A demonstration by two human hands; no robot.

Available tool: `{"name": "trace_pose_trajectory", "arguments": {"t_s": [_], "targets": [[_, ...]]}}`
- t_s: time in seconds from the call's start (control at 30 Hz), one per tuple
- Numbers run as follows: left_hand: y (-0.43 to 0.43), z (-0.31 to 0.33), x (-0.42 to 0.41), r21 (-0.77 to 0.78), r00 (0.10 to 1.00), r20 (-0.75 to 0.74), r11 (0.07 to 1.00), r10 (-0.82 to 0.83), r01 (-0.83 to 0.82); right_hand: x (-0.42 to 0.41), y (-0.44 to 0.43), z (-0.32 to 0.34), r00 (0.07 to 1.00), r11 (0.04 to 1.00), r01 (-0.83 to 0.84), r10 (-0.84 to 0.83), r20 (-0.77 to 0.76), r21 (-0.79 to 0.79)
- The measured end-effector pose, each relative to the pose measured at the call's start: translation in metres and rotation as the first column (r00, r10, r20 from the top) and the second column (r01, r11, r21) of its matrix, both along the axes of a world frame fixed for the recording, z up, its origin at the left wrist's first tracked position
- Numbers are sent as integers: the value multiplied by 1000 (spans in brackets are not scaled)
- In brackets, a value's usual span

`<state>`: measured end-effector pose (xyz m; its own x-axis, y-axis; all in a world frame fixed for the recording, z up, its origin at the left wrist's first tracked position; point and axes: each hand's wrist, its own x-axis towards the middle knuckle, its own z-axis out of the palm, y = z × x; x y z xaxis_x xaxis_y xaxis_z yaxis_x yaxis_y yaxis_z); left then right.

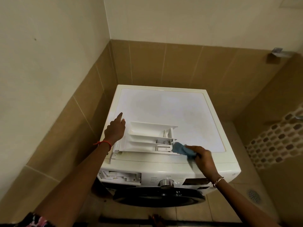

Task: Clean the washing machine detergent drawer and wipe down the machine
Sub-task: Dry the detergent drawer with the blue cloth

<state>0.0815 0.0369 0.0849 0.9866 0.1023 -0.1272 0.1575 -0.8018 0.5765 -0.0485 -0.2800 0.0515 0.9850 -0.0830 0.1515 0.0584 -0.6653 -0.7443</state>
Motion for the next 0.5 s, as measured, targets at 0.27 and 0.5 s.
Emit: {"name": "trace_pose_trajectory", "arguments": {"t_s": [0.27,0.5], "targets": [[-1,1,-2,-118,998,58,993,20,-13,16,-15,30,801,143,599,-86,-593,788],[-9,17,-26,-219,932,356,964,-66,152,30,-6,43,893,95,438,69,-445,894]]}}
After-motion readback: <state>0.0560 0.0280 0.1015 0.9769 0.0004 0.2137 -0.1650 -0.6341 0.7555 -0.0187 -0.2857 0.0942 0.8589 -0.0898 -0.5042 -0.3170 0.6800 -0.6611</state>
